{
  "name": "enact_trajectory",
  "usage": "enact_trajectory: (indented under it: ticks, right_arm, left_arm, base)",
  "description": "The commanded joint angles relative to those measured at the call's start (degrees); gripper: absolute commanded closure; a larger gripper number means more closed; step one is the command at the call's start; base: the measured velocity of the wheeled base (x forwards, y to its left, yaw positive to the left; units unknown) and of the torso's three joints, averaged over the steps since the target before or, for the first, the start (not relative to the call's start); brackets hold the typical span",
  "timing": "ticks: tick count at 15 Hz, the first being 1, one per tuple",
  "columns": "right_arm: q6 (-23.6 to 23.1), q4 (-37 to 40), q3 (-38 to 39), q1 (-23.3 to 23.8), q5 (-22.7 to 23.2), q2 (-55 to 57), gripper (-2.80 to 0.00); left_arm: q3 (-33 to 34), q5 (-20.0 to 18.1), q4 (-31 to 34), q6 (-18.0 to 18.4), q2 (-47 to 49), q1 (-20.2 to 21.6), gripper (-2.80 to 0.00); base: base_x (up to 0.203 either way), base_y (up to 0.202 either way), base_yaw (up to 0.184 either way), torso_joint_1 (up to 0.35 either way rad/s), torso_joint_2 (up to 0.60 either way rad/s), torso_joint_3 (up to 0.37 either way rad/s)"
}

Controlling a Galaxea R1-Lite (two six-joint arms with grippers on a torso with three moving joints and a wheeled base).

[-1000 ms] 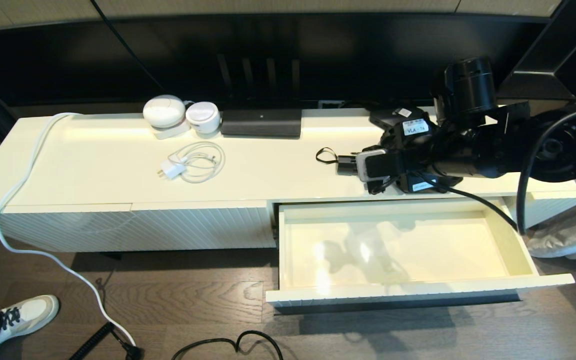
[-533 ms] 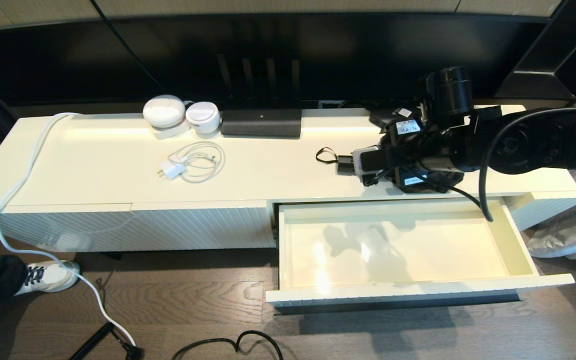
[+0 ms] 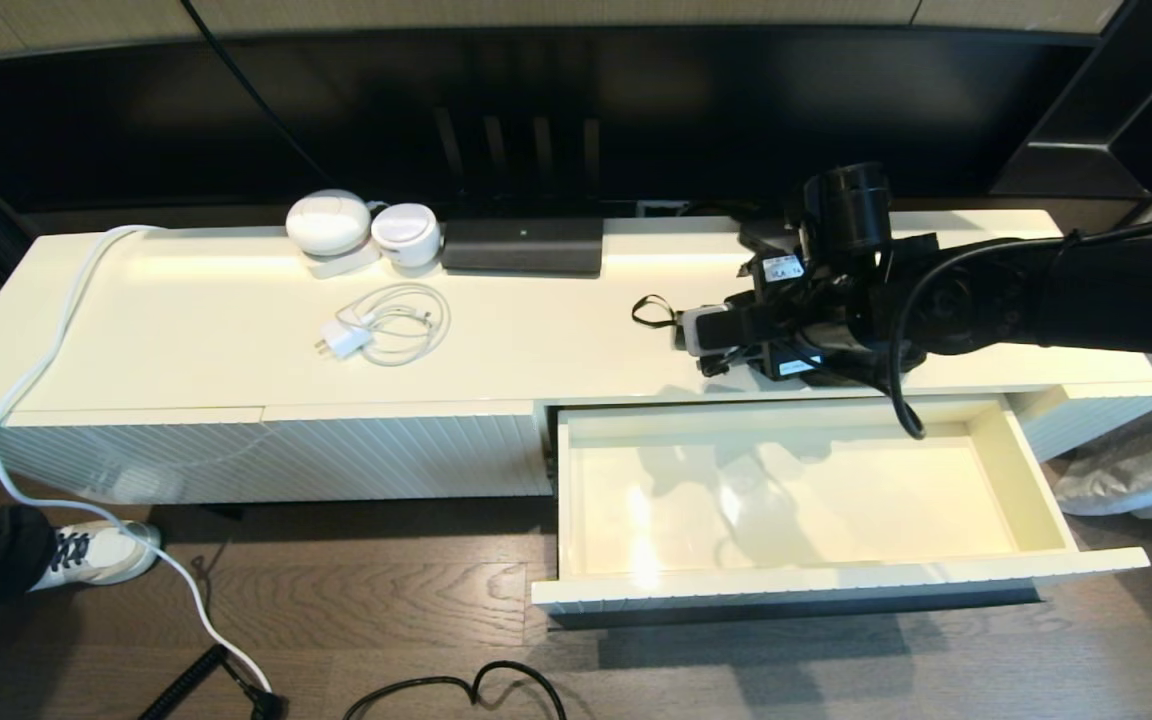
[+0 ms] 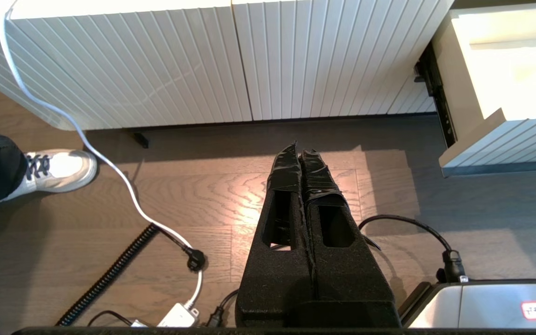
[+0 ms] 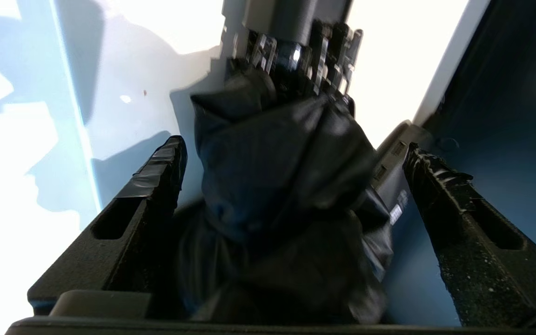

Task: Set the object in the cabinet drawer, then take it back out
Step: Put the umbrella in the drawer

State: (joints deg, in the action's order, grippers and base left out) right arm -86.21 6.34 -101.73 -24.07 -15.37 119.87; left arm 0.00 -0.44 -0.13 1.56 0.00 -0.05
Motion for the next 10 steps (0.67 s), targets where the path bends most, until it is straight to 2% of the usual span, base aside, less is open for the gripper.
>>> enact_trajectory:
  ticks: [1, 8, 10]
  right_arm:
    - [-0.42, -0.01, -1.12, 0.18, -0.06, 2.02, -2.8]
    - [-0.29, 0.83, -4.4, 1.15, -0.12, 3.33, -2.8]
    - [-0.3, 6.33, -8.62, 1.2, -0.18, 3.13, -2.8]
  left_arm:
    - [0.09, 0.0, -0.04, 0.02, 0.09, 0.04, 0.0]
    - [0.09, 0.0, -0.04, 0.02, 0.09, -0.04, 0.0]
    - [0.09, 0.0, -0.04, 0.02, 0.09, 0.05, 0.0]
  base:
    - [0.0, 0.0, 0.0, 0.0, 0.0, 0.0]
    - [0.0, 0.0, 0.0, 0.0, 0.0, 0.0]
    - [0.0, 0.0, 0.0, 0.0, 0.0, 0.0]
